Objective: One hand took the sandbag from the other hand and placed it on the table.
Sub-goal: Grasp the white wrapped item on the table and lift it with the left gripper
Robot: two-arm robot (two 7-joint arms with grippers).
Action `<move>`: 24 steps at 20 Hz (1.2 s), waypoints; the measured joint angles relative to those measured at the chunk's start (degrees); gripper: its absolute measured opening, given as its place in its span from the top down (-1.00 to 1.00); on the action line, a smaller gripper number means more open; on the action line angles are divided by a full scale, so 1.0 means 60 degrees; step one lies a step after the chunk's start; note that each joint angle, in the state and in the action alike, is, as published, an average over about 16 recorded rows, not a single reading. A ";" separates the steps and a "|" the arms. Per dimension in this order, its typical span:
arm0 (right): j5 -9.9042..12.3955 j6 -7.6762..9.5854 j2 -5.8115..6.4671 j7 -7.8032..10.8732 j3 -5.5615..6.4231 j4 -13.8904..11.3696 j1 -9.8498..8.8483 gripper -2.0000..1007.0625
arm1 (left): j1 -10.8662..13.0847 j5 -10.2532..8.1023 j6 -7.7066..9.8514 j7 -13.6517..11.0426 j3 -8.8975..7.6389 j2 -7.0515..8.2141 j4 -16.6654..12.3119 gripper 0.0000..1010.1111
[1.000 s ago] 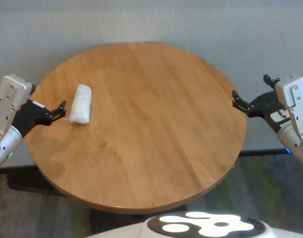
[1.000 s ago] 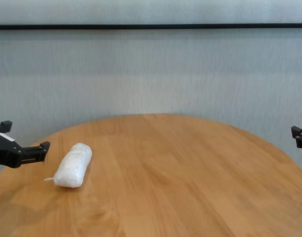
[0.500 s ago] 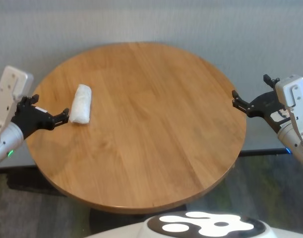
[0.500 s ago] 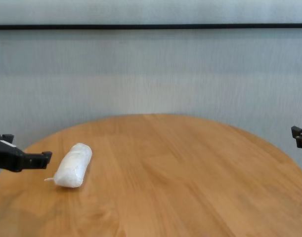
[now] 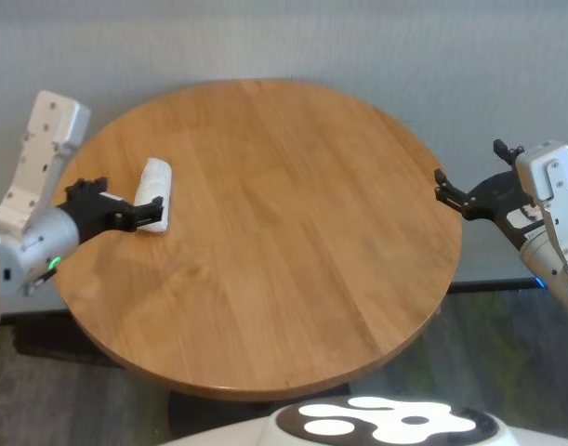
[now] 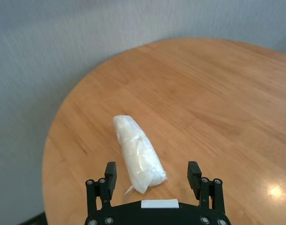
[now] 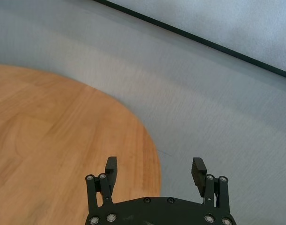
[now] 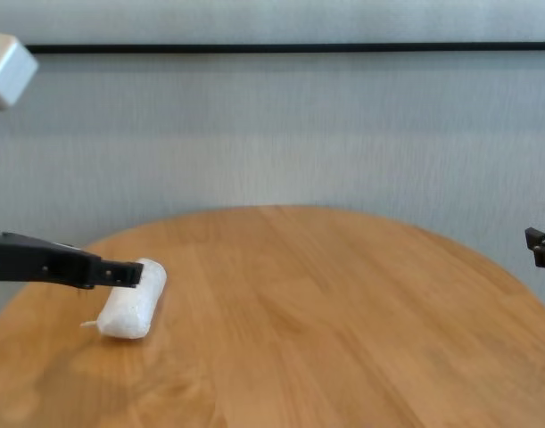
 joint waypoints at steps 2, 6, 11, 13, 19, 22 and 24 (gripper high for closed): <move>0.0000 0.0000 0.0000 0.0000 0.0000 0.0000 0.0000 -0.99 | -0.0168 -0.0033 0.0391 0.0046 0.0021 -0.0155 0.0017 -0.98; 0.0000 0.0000 0.0000 0.0000 0.0000 0.0000 0.0000 -0.99 | -0.0540 -0.0020 0.1127 0.0124 0.0091 -0.0420 0.0111 -0.98; 0.0000 0.0000 0.0000 0.0000 0.0000 0.0000 0.0000 -0.99 | -0.1002 0.0068 0.1977 0.0202 0.0189 -0.0677 0.0357 -0.98; 0.0000 0.0000 0.0000 0.0000 0.0000 0.0000 0.0000 -0.99 | -0.1173 0.0096 0.2284 0.0214 0.0212 -0.0778 0.0501 -0.98; 0.0000 0.0000 0.0000 0.0000 0.0000 0.0000 0.0000 -0.99 | -0.1644 0.0177 0.2922 0.0136 0.0291 -0.1060 0.1065 -0.98; 0.0000 0.0000 0.0000 0.0000 0.0000 0.0000 0.0000 -0.99 | -0.1852 0.0232 0.3103 0.0091 0.0337 -0.1215 0.1426 -0.98; 0.0000 0.0000 0.0000 0.0000 0.0000 0.0000 0.0000 -0.99 | -0.1978 0.0278 0.3166 0.0056 0.0369 -0.1320 0.1672 -0.98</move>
